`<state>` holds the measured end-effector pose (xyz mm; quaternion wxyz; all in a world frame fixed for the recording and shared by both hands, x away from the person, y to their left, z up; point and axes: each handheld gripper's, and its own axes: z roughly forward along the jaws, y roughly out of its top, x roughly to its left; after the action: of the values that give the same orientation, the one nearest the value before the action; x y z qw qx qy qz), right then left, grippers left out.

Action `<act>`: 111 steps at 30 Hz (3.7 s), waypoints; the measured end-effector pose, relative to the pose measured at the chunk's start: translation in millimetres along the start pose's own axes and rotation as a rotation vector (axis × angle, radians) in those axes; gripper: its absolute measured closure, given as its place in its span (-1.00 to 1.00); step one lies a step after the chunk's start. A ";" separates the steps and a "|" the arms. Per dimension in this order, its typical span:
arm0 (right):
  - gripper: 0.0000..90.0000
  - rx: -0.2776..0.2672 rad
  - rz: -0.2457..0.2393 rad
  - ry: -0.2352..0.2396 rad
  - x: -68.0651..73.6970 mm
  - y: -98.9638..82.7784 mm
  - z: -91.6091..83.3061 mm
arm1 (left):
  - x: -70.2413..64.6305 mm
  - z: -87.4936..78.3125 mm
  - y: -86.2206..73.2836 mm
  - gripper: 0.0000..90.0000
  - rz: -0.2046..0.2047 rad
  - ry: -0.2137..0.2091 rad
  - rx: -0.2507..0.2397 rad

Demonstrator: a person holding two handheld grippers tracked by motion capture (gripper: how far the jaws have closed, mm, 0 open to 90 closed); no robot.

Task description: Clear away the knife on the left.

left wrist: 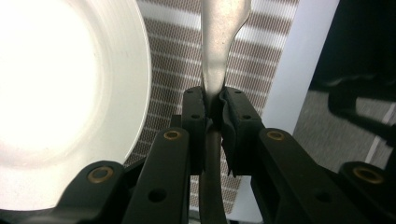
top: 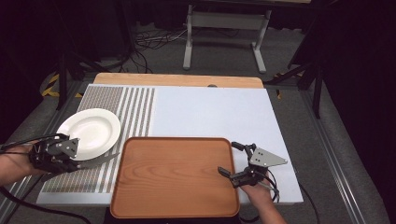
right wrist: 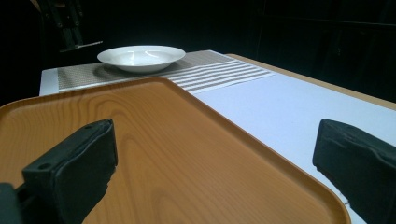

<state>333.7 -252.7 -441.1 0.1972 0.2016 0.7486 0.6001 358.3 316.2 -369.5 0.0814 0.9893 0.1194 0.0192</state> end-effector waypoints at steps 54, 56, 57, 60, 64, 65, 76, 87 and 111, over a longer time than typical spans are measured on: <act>-0.99 -0.017 -0.002 -0.002 -0.8 2.4 -3.4 | -17.7 9.6 98.1 0.79 -0.375 -0.267 -0.298; -0.99 -0.016 -0.004 -0.001 -0.6 2.4 -3.1 | -19.1 12.3 101.9 0.79 -0.381 -0.273 -0.301; -0.99 -0.016 -0.004 -0.001 -0.5 2.4 -3.0 | -19.6 13.1 103.0 0.79 -0.387 -0.274 -0.301; -0.99 -0.018 -0.001 -0.001 -0.7 2.4 -3.3 | -22.4 16.9 108.3 0.79 -0.406 -0.276 -0.300; -0.99 -0.018 -0.002 -0.001 -0.7 2.5 -3.5 | -24.7 21.1 112.9 0.79 -0.415 -0.285 -0.299; -0.99 -0.018 -0.003 -0.001 -0.6 2.5 -3.5 | -25.4 22.7 114.3 0.79 -0.419 -0.287 -0.300; -0.99 -0.017 -0.006 -0.001 -0.2 2.8 -3.6 | -31.4 39.7 126.7 0.79 -0.437 -0.316 -0.297; -0.99 -0.021 -0.007 -0.003 -0.4 3.0 -4.7 | -35.2 57.8 133.2 0.79 -0.465 -0.323 -0.282; -0.99 -0.025 -0.008 0.000 0.2 3.6 -5.2 | -40.4 75.3 143.5 0.78 -0.507 -0.273 -0.229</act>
<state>330.9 -256.1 -436.5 0.2021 0.1961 0.7417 0.6088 356.9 157.3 -420.7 0.2098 0.9058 0.3476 -0.1214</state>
